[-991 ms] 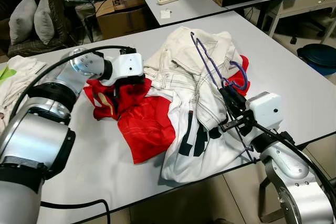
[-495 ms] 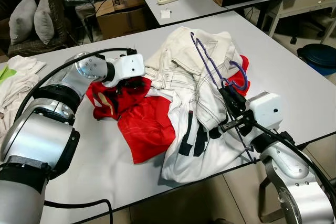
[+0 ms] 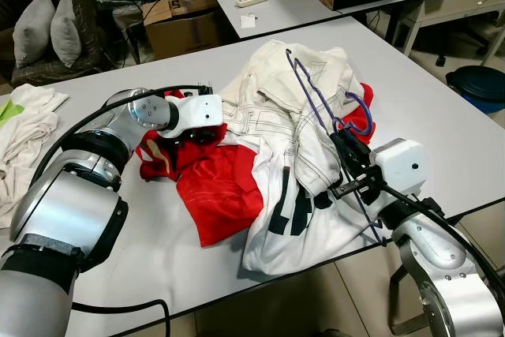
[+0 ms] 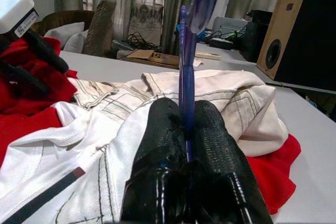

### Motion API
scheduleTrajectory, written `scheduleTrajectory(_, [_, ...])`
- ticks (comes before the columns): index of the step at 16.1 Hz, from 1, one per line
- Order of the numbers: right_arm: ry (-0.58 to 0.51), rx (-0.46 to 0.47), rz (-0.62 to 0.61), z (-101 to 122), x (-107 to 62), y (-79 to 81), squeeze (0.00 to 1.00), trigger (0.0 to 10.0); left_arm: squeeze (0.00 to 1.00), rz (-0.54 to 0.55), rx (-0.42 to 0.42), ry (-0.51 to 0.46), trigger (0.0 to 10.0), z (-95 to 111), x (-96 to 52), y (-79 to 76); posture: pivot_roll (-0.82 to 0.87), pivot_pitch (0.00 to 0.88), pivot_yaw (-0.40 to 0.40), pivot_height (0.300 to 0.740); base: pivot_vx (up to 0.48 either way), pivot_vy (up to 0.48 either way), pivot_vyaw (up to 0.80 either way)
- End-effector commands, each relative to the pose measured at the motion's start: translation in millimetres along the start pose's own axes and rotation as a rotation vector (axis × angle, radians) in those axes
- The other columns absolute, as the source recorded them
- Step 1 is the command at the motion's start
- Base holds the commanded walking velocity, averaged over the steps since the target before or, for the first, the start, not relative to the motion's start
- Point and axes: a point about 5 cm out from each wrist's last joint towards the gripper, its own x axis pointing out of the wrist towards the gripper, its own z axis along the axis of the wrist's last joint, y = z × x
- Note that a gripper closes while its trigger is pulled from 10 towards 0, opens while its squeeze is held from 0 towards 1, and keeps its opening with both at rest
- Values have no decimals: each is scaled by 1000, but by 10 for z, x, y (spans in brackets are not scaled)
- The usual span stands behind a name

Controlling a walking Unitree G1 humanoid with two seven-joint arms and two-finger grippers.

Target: Hang hanger

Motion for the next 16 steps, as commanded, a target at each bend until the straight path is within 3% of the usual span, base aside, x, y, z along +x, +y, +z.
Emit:
scheduleTrajectory(1, [-11, 12, 25, 43, -9, 19, 0, 10000, 0, 14, 4, 36, 0, -60, -60, 47, -30, 0, 131, 740, 0, 0, 0])
scheduleTrajectory(8, [-14, 6, 33, 51, 21, -5, 0, 10000, 0, -49, -8, 123, 0, -250, -124, -28, -24, 0, 113, 740, 0, 0, 0])
scheduleTrajectory(16, [-20, -3, 40, 57, 57, -30, 0, 10000, 0, -3, -90, 79, 0, -330, -179, -38, -21, 0, 105, 740, 0, 0, 0])
